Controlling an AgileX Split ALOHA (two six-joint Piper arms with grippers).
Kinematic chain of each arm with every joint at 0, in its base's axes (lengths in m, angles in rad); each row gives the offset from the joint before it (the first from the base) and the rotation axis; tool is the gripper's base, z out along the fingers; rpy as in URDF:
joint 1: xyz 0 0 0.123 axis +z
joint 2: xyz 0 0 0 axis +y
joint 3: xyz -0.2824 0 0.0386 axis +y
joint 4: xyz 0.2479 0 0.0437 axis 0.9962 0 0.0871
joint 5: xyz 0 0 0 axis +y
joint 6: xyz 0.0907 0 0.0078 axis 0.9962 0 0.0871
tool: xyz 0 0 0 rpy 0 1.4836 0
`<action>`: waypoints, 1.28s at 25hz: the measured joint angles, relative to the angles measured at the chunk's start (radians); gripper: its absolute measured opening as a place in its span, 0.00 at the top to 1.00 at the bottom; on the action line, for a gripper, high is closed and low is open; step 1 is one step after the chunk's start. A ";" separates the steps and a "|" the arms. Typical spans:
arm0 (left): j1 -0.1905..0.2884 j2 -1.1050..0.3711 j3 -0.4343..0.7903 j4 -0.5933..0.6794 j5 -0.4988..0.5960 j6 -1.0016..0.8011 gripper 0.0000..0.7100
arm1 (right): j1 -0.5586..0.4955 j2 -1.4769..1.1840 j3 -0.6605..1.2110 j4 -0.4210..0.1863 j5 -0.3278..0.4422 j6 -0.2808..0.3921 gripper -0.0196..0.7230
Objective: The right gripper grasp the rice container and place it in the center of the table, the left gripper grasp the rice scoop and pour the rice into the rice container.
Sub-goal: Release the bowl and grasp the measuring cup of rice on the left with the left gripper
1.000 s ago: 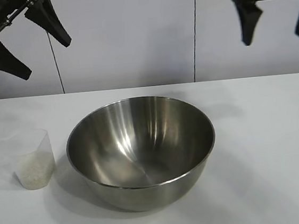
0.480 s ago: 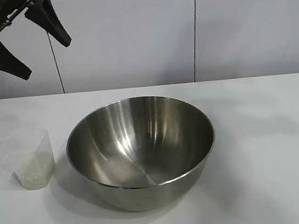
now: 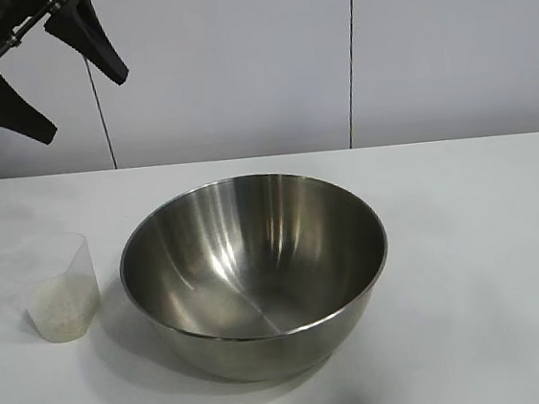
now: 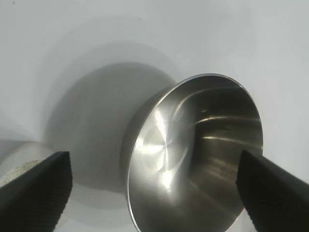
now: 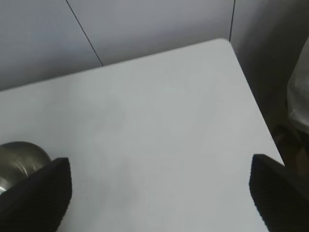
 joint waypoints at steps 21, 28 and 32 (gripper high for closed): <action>0.000 0.000 0.000 0.000 -0.021 0.000 0.06 | 0.000 -0.030 0.243 -0.011 0.052 -0.050 0.04; 0.000 0.000 0.000 -0.029 -0.022 -0.010 0.06 | 0.000 -0.030 0.243 -0.010 0.052 -0.050 0.04; 0.000 0.000 0.000 -0.033 -0.011 -0.010 0.06 | 0.000 -0.030 0.243 -0.010 0.052 -0.050 0.04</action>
